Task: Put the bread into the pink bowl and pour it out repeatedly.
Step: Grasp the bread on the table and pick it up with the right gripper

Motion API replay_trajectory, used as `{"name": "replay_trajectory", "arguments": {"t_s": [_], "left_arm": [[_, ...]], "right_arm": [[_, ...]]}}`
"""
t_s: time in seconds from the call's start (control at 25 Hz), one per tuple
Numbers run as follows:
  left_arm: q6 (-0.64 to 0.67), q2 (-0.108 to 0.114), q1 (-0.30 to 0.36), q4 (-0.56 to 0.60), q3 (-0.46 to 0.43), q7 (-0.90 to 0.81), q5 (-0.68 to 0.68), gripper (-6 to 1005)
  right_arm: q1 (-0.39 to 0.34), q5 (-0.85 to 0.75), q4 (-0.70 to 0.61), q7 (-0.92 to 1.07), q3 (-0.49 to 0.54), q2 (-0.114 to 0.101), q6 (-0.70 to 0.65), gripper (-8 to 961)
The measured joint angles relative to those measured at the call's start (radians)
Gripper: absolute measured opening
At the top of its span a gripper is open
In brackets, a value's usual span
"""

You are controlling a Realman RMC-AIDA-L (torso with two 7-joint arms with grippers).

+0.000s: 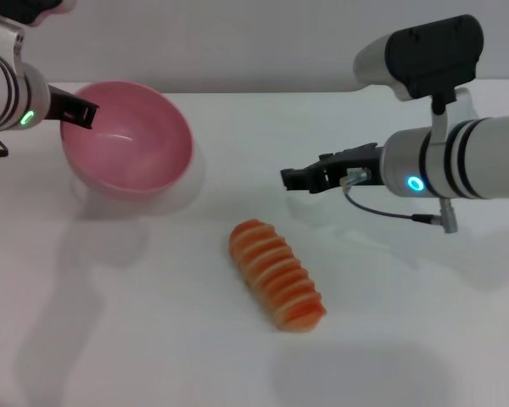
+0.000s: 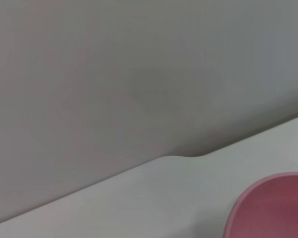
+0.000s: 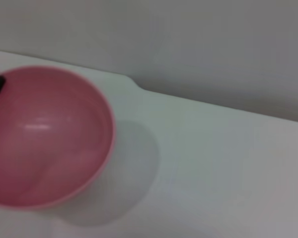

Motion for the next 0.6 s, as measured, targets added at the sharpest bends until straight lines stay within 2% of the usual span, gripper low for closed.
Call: {"name": "replay_trajectory", "arguments": {"t_s": [0.16,0.36,0.6], "left_arm": [[0.014,0.001,-0.008,-0.015,-0.001,-0.003,0.014,42],[0.022,0.0,-0.019,-0.035,-0.002,-0.003,0.016,42],[0.027,0.0,-0.022,-0.037,0.002,-0.003,0.017,43]], "right_arm": [[0.011,0.066,0.04,-0.002,-0.023,0.001,-0.034,700],[0.027,0.1,0.082,-0.002,-0.068,0.001,-0.082,807],[0.061,0.164,0.172,-0.003,-0.111,0.002,-0.158,806]]}}
